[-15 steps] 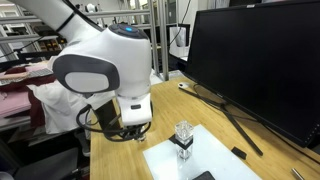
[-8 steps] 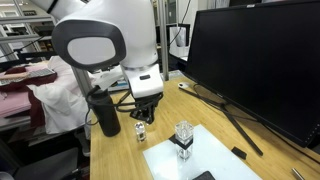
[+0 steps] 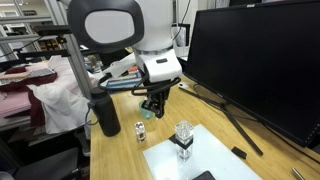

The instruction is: Put the silver lid on the clear bottle

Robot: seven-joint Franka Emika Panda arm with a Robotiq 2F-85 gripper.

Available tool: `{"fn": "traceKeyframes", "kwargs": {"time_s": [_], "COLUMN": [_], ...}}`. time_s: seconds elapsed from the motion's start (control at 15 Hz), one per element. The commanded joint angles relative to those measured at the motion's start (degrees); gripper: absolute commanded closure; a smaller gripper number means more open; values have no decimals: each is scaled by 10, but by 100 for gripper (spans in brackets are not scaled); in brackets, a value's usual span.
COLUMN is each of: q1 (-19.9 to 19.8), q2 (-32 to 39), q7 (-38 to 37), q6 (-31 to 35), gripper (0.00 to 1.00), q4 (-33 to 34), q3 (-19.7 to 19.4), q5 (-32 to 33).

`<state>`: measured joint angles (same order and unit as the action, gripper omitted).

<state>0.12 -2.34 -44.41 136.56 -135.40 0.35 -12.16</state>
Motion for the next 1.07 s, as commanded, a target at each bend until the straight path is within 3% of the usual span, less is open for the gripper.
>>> {"fn": "traceKeyframes", "kwargs": {"time_s": [0.0, 0.13, 0.2, 0.33, 1.0], "q1": [-1, -1, -1, -1, -15], "q2": [1, 1, 1, 2, 58], "q7": [1, 1, 1, 2, -10], "q6": [-1, -2, -2, -23, -7], "gripper": [88, 88, 97, 97, 97], "q4": [1, 1, 1, 7, 77], "q3": [1, 1, 1, 1, -20], "q5": [0, 0, 0, -9, 6]}}
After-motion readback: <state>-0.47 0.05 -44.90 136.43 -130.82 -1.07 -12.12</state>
